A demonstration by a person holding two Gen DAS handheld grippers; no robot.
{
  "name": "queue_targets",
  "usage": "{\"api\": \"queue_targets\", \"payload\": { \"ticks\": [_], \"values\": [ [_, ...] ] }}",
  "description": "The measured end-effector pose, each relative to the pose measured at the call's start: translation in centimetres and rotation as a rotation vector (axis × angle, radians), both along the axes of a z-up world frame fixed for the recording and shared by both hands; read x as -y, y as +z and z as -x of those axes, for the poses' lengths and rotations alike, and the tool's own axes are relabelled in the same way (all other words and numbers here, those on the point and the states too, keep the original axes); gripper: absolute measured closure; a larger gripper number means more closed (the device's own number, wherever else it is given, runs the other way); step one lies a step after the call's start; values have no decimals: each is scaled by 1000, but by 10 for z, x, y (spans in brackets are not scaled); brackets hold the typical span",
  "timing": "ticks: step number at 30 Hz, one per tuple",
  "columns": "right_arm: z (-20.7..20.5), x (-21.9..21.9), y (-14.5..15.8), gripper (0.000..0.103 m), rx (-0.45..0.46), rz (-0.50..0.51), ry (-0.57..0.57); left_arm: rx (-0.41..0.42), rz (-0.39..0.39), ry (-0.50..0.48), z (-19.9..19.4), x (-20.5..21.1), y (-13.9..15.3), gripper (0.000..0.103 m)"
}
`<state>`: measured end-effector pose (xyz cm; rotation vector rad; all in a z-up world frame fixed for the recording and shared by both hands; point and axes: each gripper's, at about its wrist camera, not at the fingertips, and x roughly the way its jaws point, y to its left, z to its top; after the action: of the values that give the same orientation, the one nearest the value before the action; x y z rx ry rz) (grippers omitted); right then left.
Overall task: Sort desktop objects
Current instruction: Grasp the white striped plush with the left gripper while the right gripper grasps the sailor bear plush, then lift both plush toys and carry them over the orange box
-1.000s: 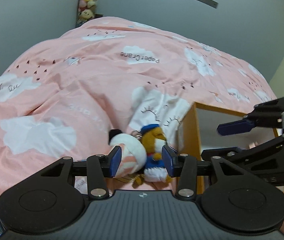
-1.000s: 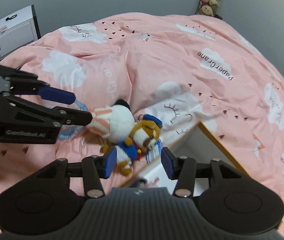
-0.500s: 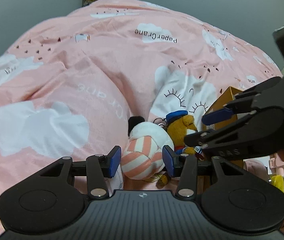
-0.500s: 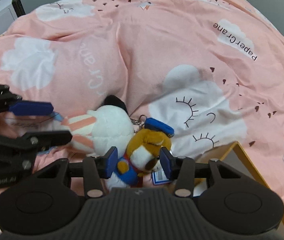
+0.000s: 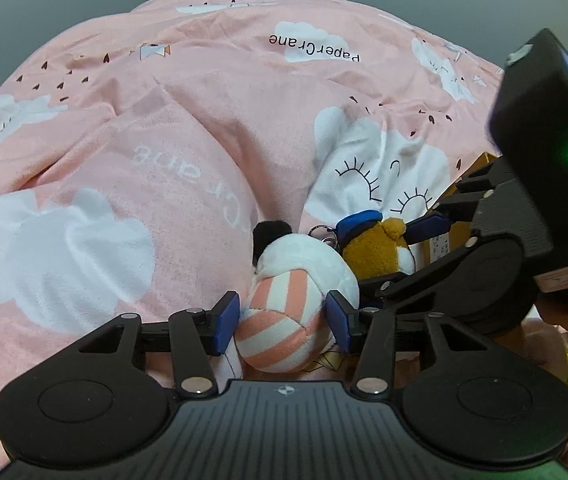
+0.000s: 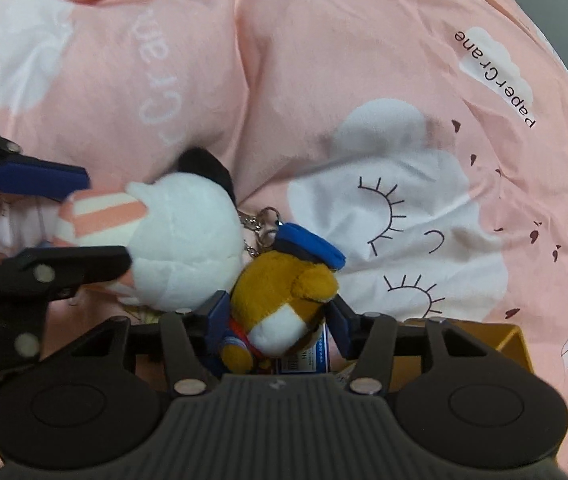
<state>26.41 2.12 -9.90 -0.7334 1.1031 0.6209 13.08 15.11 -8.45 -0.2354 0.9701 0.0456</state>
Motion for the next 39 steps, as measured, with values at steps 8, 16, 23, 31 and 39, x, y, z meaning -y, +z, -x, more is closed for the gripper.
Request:
{"api": "queue_targets", "payload": {
  "ticks": [8,16,23,31,39],
  "values": [
    [23,6,17,59,98,-18,39,10,-42,-48,3,7,0,48],
    [54,32,85,59,235,-155,42,27,-60,-74,13,13,7,48],
    [80,81,159,59,309,-345,-45,27,108,-56,9,-8,20,48],
    [110,151,182,59,397,-313,-168,-70,162,-28,-22,-20,3,48],
    [103,201,148,59,363,-250,-295,-165,144,-56,-41,-10,-19,40]
  ]
}}
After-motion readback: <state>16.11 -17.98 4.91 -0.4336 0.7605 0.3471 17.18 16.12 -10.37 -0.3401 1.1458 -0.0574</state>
